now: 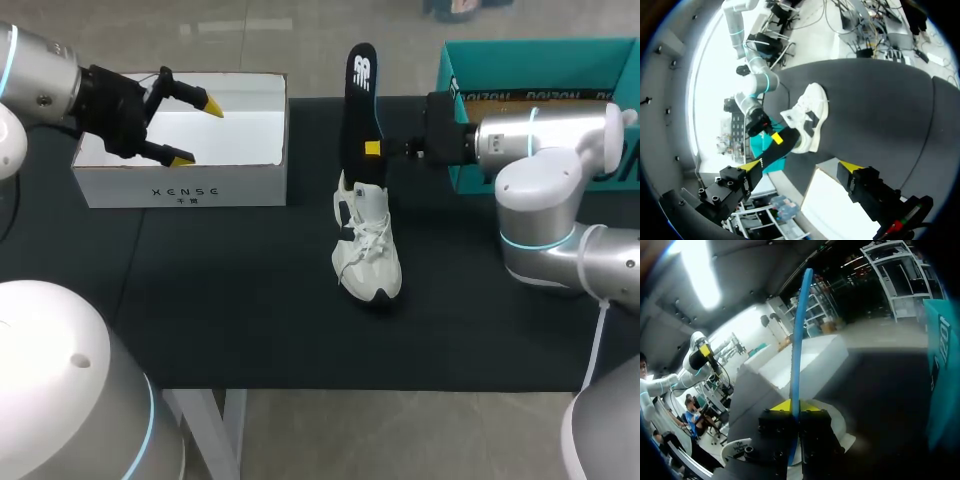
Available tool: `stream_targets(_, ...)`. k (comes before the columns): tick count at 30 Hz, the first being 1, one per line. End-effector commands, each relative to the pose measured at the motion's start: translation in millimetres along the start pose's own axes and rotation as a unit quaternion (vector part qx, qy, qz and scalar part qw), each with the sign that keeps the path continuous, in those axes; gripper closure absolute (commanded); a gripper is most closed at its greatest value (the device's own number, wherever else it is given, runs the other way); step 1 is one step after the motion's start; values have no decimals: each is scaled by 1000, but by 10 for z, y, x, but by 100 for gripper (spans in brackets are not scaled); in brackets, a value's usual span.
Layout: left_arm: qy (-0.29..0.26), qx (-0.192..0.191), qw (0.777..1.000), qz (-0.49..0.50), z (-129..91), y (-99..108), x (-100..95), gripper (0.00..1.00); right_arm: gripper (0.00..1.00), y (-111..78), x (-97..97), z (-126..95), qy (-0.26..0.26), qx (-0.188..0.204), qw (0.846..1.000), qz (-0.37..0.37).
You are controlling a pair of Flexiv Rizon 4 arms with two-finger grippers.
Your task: Take the shoe out of the shoebox, open the shoe tongue, remove and reinsert the insole, then place the shoe into the shoebox
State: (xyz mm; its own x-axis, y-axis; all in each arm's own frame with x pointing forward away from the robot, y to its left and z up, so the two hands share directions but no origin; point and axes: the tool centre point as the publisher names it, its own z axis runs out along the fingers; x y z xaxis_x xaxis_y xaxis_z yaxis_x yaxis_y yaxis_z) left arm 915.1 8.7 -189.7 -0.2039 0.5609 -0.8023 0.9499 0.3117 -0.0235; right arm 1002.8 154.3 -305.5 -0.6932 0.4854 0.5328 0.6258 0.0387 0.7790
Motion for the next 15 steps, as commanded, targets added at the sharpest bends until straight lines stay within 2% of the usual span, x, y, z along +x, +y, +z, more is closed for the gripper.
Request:
stream_targets(1,2,0,1000,0,-1,3,-4,0,100,-46,-11,9,0,0,1000,1)
stream_targets(9,2,0,1000,0,-1,3,-4,0,100,-128,14,-14,1,9,1000,8)
stream_targets(15,2,0,1000,0,-1,3,-4,0,100,-302,54,12,4,31,999,13)
